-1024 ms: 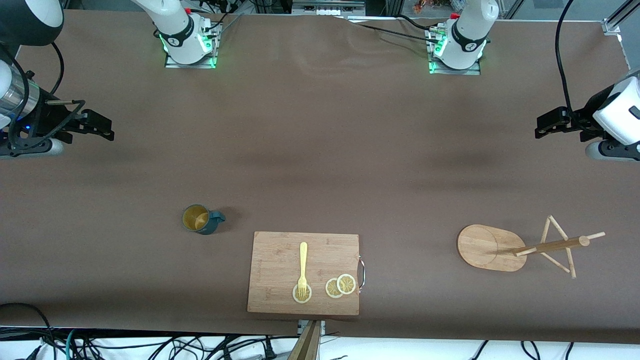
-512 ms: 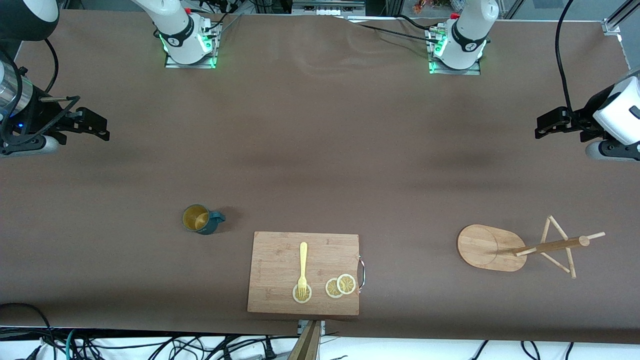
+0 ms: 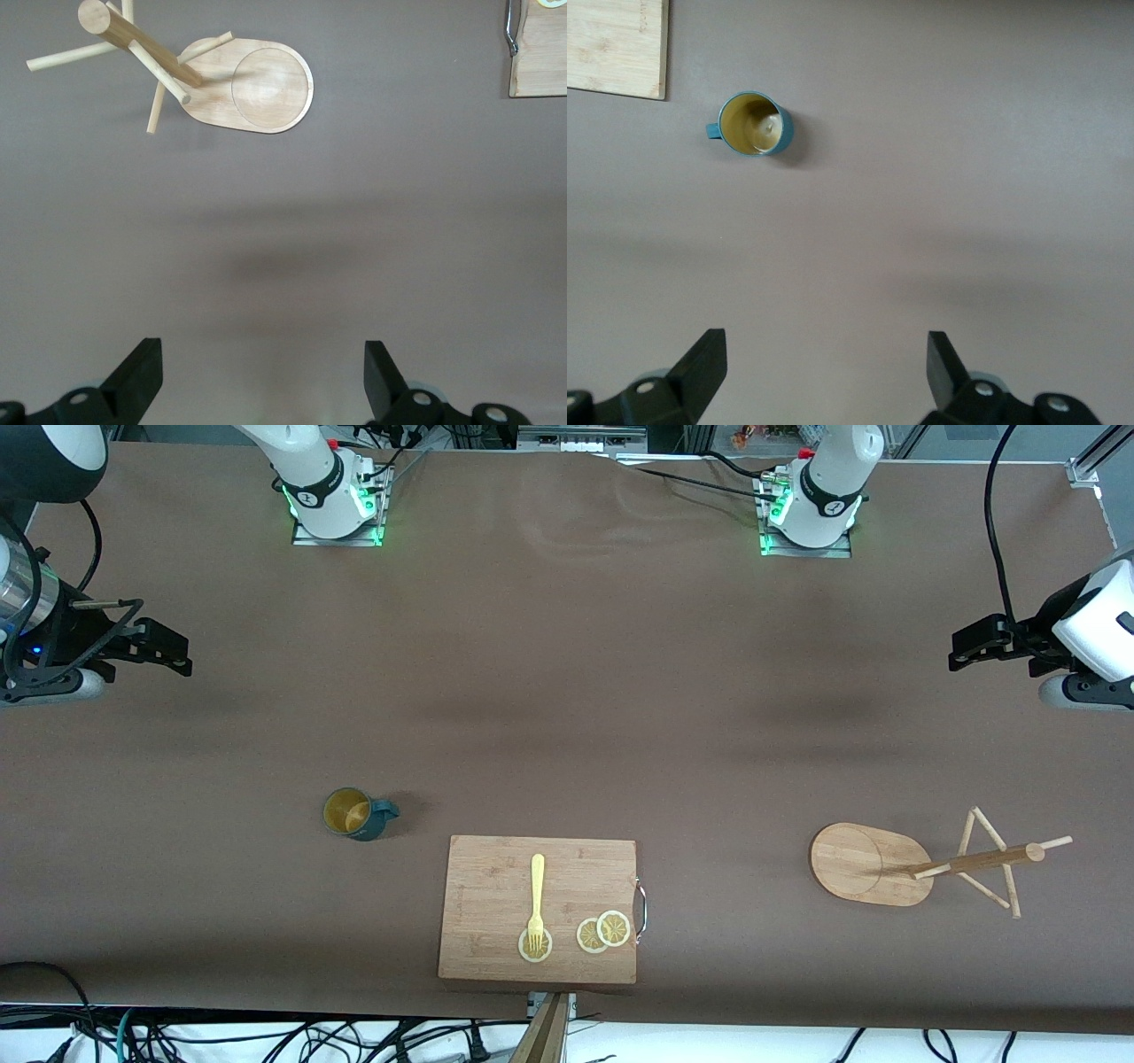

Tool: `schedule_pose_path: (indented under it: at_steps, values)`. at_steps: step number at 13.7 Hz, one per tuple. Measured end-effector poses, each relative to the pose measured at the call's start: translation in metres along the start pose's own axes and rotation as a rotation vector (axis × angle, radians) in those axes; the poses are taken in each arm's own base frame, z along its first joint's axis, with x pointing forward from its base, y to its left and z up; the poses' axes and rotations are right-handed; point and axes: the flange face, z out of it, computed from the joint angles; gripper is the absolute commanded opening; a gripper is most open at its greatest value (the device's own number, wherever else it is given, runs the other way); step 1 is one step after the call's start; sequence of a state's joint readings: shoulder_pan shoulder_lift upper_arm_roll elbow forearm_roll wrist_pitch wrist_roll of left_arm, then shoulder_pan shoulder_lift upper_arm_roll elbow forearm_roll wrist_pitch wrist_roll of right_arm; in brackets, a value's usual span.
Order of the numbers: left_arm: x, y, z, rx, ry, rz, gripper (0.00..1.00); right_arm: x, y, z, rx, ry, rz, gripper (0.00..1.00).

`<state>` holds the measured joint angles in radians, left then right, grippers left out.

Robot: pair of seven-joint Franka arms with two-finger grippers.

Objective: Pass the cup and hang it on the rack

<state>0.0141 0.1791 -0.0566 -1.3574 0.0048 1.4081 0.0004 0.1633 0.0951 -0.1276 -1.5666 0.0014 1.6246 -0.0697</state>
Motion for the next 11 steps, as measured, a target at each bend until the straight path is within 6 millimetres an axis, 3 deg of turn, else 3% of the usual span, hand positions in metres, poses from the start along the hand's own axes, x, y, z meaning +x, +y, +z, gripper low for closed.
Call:
schedule_pose_path:
  at_steps: [11]
  values:
    - [0.0,0.0,-0.0001,0.0,0.0,0.0,1.0,-0.0001,0.0002,0.0085,0.001,-0.009,-0.005,1.0]
